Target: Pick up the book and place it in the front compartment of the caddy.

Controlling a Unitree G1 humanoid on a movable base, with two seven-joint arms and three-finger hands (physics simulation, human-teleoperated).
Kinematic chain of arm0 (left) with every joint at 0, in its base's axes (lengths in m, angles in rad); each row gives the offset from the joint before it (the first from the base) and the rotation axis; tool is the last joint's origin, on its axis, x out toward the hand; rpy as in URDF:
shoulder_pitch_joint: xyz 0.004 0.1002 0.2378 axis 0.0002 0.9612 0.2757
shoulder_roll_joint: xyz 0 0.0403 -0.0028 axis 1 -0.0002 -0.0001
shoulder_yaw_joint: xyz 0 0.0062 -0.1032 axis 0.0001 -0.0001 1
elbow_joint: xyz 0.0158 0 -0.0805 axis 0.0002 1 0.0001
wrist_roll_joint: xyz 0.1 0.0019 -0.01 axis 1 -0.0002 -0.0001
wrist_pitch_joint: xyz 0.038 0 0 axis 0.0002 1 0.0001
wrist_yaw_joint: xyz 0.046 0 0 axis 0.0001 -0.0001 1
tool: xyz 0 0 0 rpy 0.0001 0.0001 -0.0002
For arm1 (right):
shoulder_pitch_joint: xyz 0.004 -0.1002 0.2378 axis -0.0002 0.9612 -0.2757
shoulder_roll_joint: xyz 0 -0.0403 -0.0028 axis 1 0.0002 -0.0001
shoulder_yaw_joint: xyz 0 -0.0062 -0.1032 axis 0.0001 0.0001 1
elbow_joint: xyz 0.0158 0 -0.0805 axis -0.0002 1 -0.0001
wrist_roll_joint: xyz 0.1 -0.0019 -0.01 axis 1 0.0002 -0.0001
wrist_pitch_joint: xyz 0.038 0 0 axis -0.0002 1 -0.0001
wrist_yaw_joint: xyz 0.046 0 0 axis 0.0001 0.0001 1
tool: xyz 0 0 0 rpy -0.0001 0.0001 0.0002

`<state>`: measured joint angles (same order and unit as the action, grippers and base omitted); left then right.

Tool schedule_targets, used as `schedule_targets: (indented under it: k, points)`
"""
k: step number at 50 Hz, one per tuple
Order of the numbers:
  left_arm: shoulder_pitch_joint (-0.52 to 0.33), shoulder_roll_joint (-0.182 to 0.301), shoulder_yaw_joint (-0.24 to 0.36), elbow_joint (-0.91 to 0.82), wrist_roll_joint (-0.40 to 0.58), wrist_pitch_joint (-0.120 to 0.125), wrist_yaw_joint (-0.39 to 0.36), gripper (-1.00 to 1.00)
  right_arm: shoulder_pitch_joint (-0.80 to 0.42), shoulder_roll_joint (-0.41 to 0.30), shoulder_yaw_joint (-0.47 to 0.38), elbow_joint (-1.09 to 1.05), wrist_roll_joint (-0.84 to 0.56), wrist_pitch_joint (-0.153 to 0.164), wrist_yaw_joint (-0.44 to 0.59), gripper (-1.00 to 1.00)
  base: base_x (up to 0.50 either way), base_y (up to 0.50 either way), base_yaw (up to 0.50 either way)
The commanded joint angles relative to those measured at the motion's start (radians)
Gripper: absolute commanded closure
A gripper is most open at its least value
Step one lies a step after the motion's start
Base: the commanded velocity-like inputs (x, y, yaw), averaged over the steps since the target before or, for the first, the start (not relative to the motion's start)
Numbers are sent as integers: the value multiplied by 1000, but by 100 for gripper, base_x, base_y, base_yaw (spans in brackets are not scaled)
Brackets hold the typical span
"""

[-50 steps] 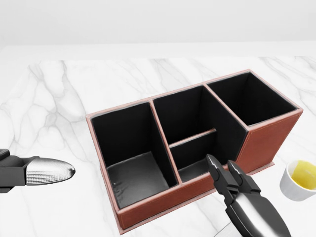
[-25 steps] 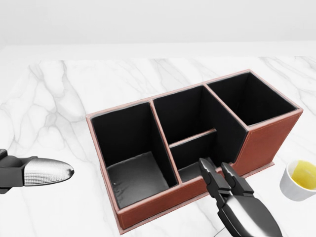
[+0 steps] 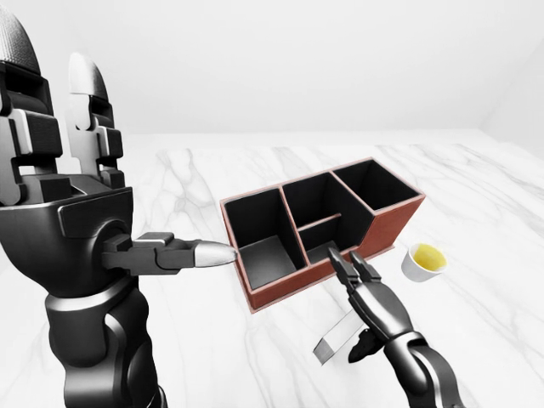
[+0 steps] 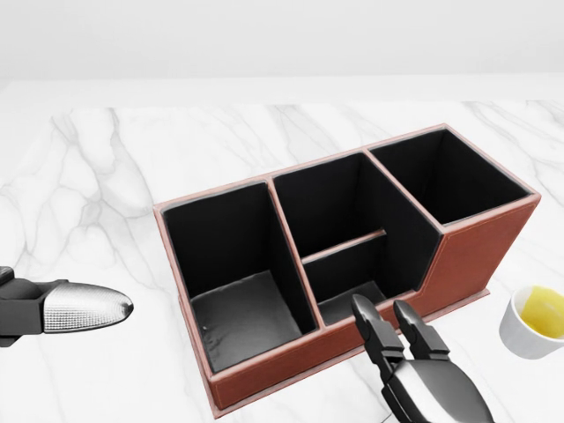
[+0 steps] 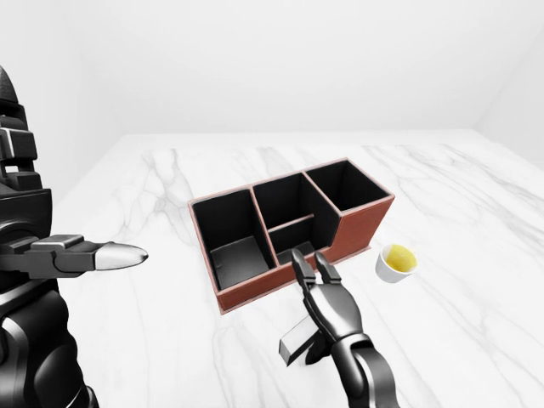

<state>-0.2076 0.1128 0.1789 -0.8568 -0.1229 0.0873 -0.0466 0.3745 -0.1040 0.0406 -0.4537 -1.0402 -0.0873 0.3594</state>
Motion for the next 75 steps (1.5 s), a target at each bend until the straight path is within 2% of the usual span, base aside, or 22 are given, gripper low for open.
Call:
schedule_targets:
  k: [1,21,28,34,48,75]
  points:
    - [0,1,0,0,-1,0,0,-100,-10,-9,26,18,-29,0,-21,-100,0,0,0]
    - [-4,2,-1,2,0,0,0,-100,-24,-28,59,23,-64,0,-40,-100,0,0,0]
    - [-2,1,0,-3,0,0,0,-100,-4,-34,73,-12,-52,0,-21,-100,0,0,0]
    - [0,0,-3,-2,3,0,0,-100,17,-38,84,-7,-82,0,-45,-100,0,0,0]
    - [-5,2,3,-6,-1,0,-1,-100,81,-63,160,-48,-147,0,-85,-100,0,0,0]
    - [-3,2,-1,-1,-3,0,2,-100,68,-108,231,-13,-183,0,-108,-100,0,0,0]
